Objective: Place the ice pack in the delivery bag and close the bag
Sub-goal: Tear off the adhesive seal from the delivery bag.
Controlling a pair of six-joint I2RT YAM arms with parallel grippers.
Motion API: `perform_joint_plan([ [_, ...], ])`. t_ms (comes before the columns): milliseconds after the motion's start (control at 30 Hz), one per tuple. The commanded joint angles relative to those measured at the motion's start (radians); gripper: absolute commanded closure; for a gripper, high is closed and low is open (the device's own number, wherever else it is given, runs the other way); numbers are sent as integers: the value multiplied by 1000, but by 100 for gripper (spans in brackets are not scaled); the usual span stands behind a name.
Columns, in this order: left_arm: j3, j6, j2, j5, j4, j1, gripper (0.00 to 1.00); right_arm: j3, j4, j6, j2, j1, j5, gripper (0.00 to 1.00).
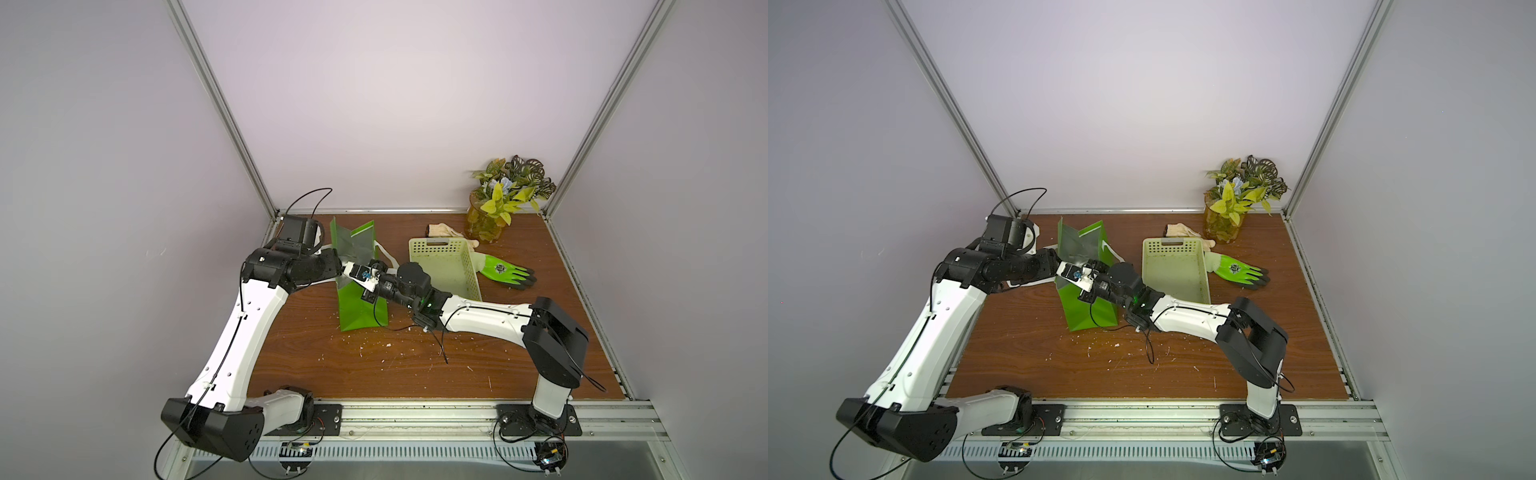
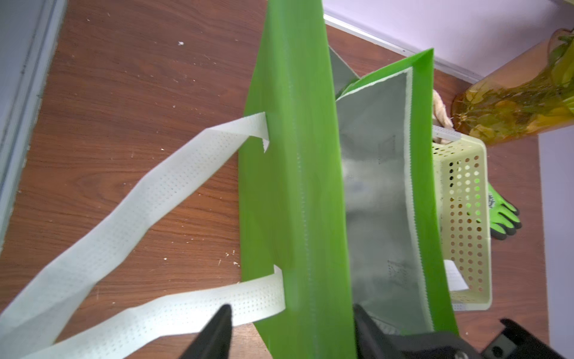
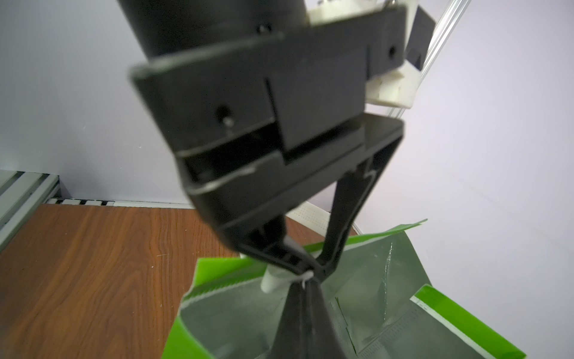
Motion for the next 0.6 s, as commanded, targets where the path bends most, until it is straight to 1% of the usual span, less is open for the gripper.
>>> perform_joint_plan([
  [0, 73, 8, -25, -23, -4, 6, 28, 5, 12, 18, -37, 5, -9, 100],
  [67, 86, 8, -33, -27, -6, 6, 24, 21, 1, 19, -28, 6, -6, 100],
  [167, 96, 11, -60, -34, -5, 7, 22, 52, -30, 14, -16, 4, 18, 100],
  [233, 96, 32, -84, -11, -5, 6, 23, 69, -48, 9, -8, 2, 42, 100],
  [300, 78, 71, -108, 43, -5, 6, 25, 86, -60, 10, -6, -2, 61, 100],
  [500, -48, 148, -157, 189, -5, 7, 29, 152, -135, 35, -9, -32, 84, 100],
  [567, -66, 166, -159, 196, -5, 5, 30, 159, -151, 27, -11, -32, 87, 100],
])
